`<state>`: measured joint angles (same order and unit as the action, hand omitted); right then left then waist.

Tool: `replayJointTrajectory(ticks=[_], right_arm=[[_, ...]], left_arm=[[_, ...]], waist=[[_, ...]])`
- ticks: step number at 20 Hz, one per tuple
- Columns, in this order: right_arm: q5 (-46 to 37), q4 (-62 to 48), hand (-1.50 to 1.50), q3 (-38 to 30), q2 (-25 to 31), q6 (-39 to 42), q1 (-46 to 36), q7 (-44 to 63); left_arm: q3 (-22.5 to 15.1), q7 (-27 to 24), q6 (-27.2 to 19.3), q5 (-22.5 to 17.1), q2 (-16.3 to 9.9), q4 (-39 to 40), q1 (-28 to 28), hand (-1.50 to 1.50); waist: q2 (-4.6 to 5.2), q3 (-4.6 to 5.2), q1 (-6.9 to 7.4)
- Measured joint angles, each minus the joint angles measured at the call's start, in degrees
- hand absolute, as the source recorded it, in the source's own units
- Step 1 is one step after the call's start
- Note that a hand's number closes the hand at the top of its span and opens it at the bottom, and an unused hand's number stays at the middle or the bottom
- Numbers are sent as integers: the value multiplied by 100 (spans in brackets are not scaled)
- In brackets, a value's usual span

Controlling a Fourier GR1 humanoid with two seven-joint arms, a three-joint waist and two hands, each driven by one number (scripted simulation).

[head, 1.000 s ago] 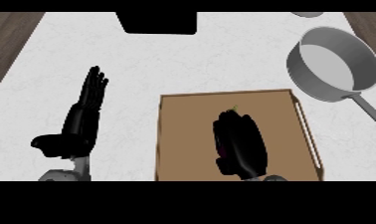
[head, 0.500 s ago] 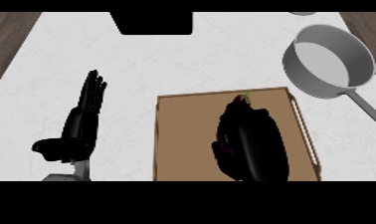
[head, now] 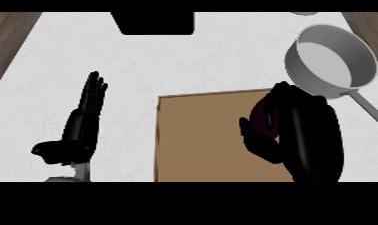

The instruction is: Pick the eggplant from the tray and place it in the pot

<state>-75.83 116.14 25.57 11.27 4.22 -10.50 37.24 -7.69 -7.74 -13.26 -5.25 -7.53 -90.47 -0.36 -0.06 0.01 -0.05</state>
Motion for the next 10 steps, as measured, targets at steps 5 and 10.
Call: replayJointTrajectory(ticks=[5,10], right_arm=[[525,-193,150,-1101,362,-100,-22,-457],[1048,-817,150,-2074,672,-318,-157,-1075]], left_arm=[[29,12,6,67,45,-10,34,0],[72,52,59,111,65,-57,48,0]], waist=[[7,-1,2],[9,-2,13]])
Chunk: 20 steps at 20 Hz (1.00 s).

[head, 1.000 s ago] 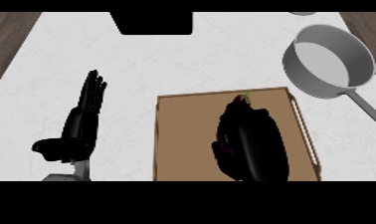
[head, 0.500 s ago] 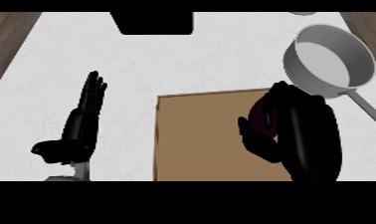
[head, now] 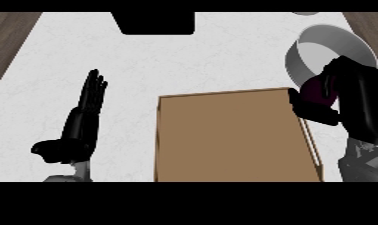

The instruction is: Pick the eggplant from the tray and place it in the pot

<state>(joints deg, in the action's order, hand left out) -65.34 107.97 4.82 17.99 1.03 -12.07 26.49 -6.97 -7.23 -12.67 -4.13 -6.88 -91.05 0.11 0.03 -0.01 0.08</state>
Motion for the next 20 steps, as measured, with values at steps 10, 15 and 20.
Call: replayJointTrajectory(ticks=[10,15,20], right_arm=[[1066,-2096,150,-1492,768,-397,-397,-1649],[1283,-3586,150,-1744,1027,-414,-873,-2344],[1303,-5015,150,-1946,1145,-654,-1204,-2835]], left_arm=[[47,-43,72,67,131,213,93,0],[120,-49,157,31,117,198,134,0],[171,-39,229,14,99,192,156,0]], waist=[[7,0,21],[18,-3,61],[10,18,90]])
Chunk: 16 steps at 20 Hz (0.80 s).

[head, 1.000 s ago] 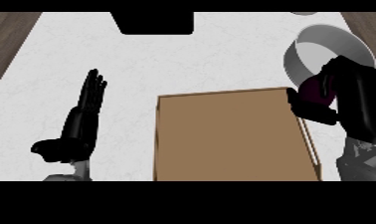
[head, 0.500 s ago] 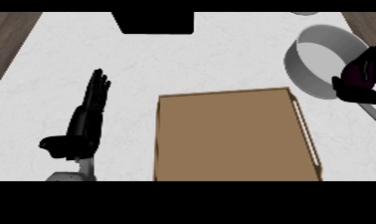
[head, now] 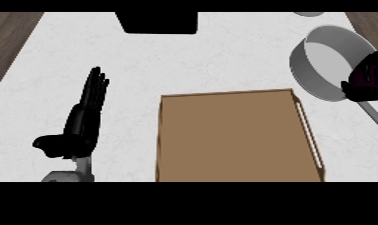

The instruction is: Pick the eggplant from the tray and place it in the pot

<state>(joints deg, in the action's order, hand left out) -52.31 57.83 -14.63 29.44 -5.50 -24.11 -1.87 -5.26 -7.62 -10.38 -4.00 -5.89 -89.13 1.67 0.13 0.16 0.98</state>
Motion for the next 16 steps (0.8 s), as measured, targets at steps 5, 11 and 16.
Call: replayJointTrajectory(ticks=[5,11,16], right_arm=[[-98,-818,-150,-85,83,169,-339,288],[665,-1336,-150,-575,53,297,-445,-659],[1832,-1465,-150,-1463,-233,224,-614,-1429]], left_arm=[[-67,56,-3,39,51,-36,-4,0],[61,26,17,11,5,53,69,0],[-51,17,-67,113,94,-13,-44,0]], waist=[[-53,88,52],[-50,76,5],[-19,-4,-34]])
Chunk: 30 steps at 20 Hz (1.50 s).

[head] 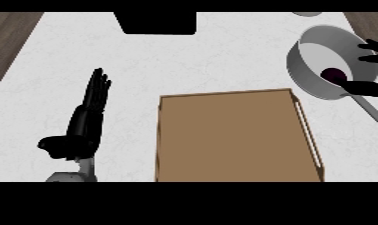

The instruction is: Pick the eggplant from the tray and place it in the pot

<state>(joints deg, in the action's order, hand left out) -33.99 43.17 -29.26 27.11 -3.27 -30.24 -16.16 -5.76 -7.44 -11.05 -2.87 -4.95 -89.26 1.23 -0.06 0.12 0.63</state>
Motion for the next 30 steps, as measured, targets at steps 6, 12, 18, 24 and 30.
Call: replayJointTrajectory(ticks=[6,12,18,24,30], right_arm=[[1054,-709,-150,-919,352,365,-194,-605],[1574,-1623,-150,-1405,973,624,-144,-1283],[1878,-2380,-150,-1669,1650,1002,-167,-1879],[2011,-2851,-150,-1791,2140,1348,16,-2320],[2216,-3125,-150,-2011,2443,1374,133,-2495]], left_arm=[[40,-99,55,-21,-1,39,-52,0],[-9,31,43,45,10,-180,-117,0],[27,90,94,36,17,-147,-19,0],[-33,135,102,76,61,-243,-71,0],[55,18,156,37,60,-77,-4,0]], waist=[[34,-20,16],[41,-25,33],[65,-33,68],[77,-41,98],[92,-49,110]])
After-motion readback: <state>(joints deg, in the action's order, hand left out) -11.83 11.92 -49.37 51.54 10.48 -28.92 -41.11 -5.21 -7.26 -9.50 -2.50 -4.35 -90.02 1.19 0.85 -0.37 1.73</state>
